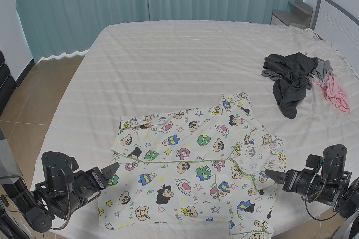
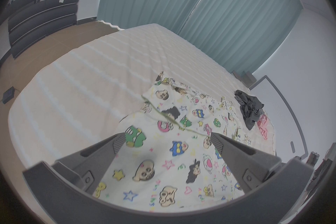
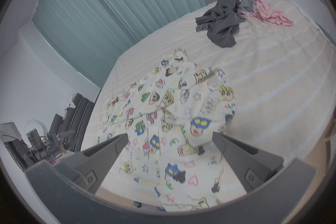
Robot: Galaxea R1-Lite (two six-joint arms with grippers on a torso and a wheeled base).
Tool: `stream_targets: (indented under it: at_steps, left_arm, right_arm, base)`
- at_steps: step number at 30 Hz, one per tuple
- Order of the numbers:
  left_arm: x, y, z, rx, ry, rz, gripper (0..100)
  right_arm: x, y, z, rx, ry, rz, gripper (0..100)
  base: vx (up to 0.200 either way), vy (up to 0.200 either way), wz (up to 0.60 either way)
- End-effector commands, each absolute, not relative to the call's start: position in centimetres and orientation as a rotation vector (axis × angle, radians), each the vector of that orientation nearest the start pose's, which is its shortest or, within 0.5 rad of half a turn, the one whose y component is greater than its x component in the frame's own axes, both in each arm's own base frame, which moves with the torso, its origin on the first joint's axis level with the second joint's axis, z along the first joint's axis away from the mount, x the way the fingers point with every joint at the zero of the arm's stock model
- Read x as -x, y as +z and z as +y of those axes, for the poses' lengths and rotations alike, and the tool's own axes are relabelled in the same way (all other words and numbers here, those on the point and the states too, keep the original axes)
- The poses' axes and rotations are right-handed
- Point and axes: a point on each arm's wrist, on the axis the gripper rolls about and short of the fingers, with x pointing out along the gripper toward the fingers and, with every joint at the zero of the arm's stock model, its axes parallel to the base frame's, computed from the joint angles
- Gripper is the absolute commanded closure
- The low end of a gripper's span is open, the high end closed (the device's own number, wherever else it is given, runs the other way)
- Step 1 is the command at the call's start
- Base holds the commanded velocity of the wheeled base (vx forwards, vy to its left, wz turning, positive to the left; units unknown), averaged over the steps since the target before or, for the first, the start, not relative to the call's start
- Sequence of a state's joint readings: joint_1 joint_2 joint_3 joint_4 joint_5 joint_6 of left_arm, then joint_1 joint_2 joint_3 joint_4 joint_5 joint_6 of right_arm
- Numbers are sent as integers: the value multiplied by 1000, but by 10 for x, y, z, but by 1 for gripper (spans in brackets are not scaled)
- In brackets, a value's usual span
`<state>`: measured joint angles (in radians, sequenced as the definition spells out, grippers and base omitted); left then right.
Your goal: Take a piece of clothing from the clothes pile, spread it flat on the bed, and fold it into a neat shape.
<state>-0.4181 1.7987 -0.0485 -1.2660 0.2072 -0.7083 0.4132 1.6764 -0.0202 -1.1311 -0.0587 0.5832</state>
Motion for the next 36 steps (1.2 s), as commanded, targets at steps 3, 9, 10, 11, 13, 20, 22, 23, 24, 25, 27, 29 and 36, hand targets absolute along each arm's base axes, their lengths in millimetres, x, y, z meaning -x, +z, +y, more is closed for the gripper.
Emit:
stream_targets:
  at_steps: [3,9,10,11,13,20,22,23,24,25,27,29,36]
  left_arm:
    - [-198,69,-82,539,-57,449,0]
    - [-212,76,-84,542,-59,407,0]
    - [-224,79,-82,538,-46,377,0]
    - [-231,81,-81,531,-41,360,0]
    - [-249,84,-78,502,-19,348,0]
    - [-315,94,-82,470,-57,502,0]
    - [-330,96,-86,478,-75,591,0]
    - [-334,97,-86,484,-74,607,0]
    - [-352,96,-88,519,-66,656,0]
    - [-361,95,-89,539,-57,670,0]
    - [-389,90,-96,614,-27,681,0]
    - [-407,82,-99,665,-8,685,0]
    - [-433,44,-106,676,19,728,0]
  right_arm:
    - [-182,83,80,-477,246,499,0]
    - [-194,114,87,-521,308,374,0]
    - [-193,116,87,-523,314,380,0]
    - [-193,117,86,-527,322,382,0]
    - [-190,116,86,-569,349,404,0]
    - [-189,116,85,-655,390,450,0]
    - [-189,115,86,-658,388,452,0]
    - [-189,115,86,-658,388,452,0]
    - [-190,116,85,-662,388,450,0]
    - [-190,116,85,-662,388,450,0]
    - [-190,116,86,-663,390,452,0]
    - [-190,116,86,-663,388,452,0]
    - [-189,114,85,-661,386,458,0]
  base:
    - [0,0,0]
    - [0,0,0]
    - [0,0,0]
    - [0,0,0]
    - [0,0,0]
    - [0,0,0]
    - [0,0,0]
    - [0,0,0]
    - [0,0,0]
    - [0,0,0]
    - [0,0,0]
    - [0,0,0]
    - [0,0,0]
